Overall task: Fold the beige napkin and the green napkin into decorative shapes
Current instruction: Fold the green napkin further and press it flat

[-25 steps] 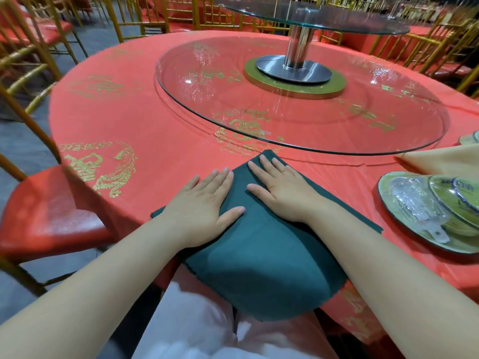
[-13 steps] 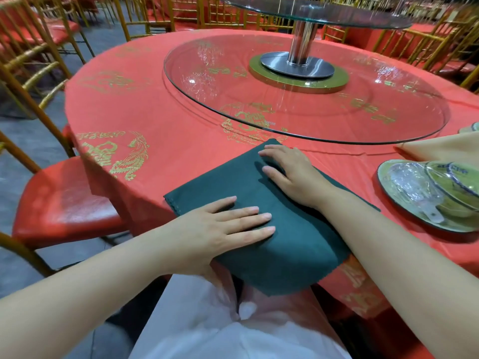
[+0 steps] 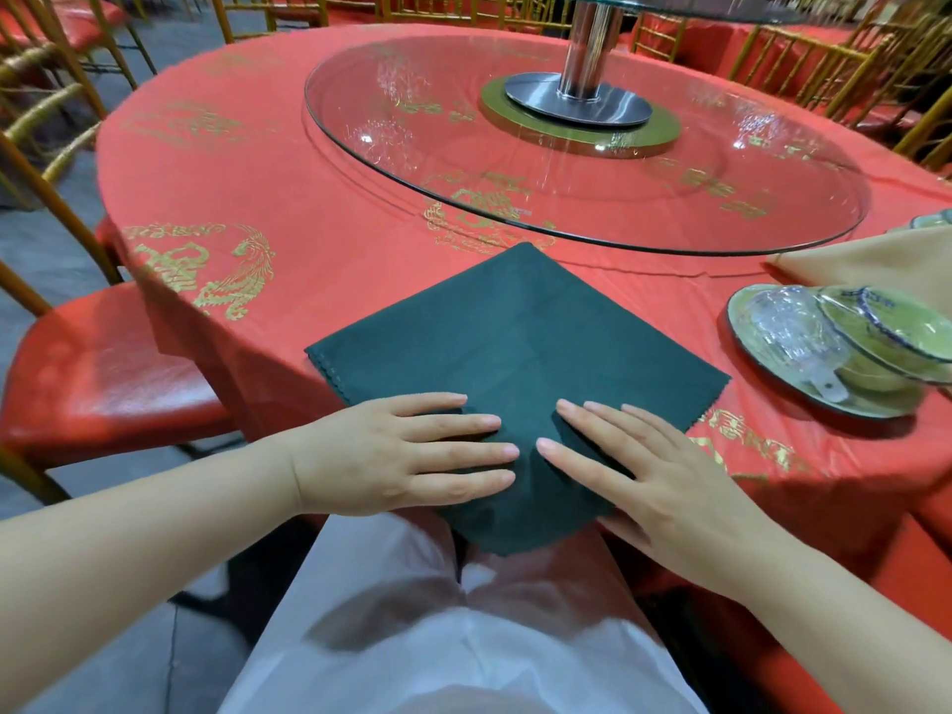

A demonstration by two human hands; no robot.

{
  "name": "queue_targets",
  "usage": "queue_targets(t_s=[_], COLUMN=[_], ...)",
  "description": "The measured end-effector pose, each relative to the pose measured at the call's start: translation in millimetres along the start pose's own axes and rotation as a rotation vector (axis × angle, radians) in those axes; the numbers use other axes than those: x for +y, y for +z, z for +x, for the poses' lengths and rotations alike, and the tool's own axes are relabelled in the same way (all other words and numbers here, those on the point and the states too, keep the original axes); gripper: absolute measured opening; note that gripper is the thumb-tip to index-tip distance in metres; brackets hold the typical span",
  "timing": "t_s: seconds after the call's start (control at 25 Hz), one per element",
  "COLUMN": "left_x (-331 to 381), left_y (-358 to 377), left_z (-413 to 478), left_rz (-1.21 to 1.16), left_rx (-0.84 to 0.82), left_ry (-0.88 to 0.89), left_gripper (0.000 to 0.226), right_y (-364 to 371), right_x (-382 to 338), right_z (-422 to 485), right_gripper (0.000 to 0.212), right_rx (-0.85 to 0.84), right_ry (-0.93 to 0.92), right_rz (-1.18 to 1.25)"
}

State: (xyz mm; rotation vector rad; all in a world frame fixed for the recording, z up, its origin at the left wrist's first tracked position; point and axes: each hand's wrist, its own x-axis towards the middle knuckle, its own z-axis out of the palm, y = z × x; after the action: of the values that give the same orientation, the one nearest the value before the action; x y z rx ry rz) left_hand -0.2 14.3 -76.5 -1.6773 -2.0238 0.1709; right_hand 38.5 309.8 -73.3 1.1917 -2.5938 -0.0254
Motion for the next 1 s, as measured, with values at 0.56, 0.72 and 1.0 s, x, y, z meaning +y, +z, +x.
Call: queue_targets(t_s=[0.56,0.72,1.0], left_x=[-9.2,-44.0,-110.1], left_y=[-32.9,-52.0,-9.3], left_z=[20.0,49.8,72.8], left_rz=[-0.686,-0.837,-0.597], left_rx=[0.195,0.242,-0.229], left_ry=[-0.725,-1.043,-1.191], left_gripper=[0.038,0.020,0.030], right_y=[-27.8,-59.8,-43.4], right_x=[3.4,21.4,66.7], right_z=[22.9,69.1,129.8], right_gripper=[0.010,0.026,0.029], right_rx=[0.366,0.295,-0.181], right_ry=[0.274,0.609,0.845], right_rz=[0.737,0.885,0.453])
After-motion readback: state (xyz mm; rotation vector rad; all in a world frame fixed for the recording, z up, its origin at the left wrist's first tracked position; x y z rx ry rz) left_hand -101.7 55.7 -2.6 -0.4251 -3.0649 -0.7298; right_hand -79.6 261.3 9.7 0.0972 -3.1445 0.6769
